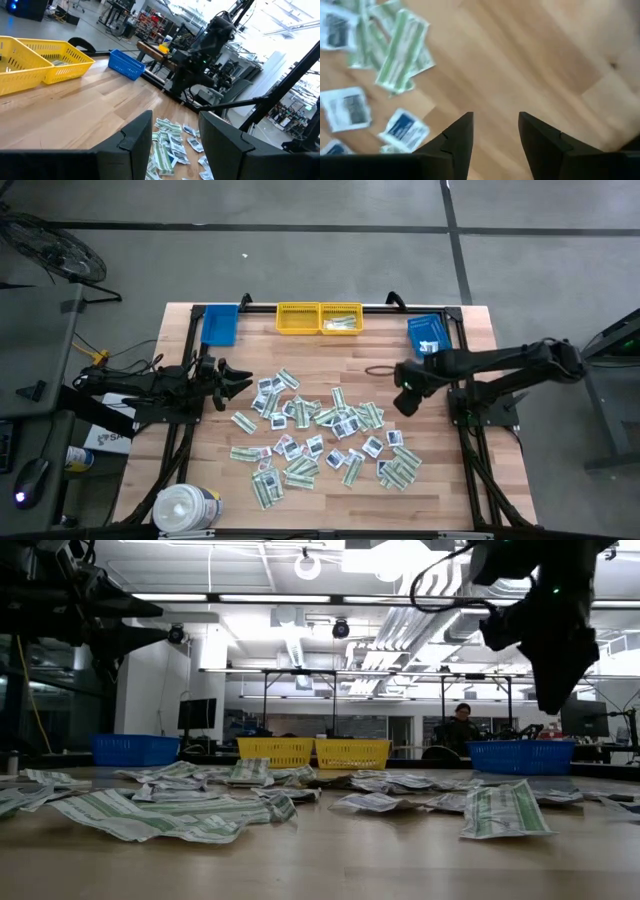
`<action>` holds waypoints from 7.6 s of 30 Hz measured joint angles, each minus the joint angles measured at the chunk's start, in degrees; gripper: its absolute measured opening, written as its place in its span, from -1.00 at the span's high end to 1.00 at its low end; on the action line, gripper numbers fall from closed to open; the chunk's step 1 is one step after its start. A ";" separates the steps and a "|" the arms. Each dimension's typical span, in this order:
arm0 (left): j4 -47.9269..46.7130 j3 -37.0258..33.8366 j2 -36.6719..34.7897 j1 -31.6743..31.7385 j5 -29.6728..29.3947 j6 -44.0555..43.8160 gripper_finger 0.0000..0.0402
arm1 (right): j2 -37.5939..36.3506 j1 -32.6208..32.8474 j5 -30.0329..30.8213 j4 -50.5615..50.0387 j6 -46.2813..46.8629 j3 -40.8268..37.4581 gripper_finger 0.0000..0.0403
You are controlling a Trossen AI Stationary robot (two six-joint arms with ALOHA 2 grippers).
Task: Pick & Place First Aid Supplies
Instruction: Put the blue alcohol pad into the left blue bin
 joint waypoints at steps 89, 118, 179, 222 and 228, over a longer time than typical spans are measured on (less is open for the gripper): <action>-0.24 0.01 -0.01 0.02 0.06 0.01 0.20 | 13.23 23.87 31.86 23.97 -20.63 -0.11 1.00; 15.12 0.06 6.26 0.05 -0.40 24.75 0.20 | 18.76 14.60 45.21 81.96 -47.39 -0.02 1.00; 40.87 35.46 73.69 0.07 -21.51 54.90 0.98 | 35.83 7.14 37.67 122.25 -63.20 8.57 1.00; -33.82 52.65 73.67 53.39 -5.45 13.00 1.00 | 31.64 13.77 71.59 91.88 -60.89 8.57 -0.04; -37.45 53.29 73.67 53.42 -6.81 11.32 1.00 | 31.66 13.77 71.26 91.39 -60.08 8.57 -0.05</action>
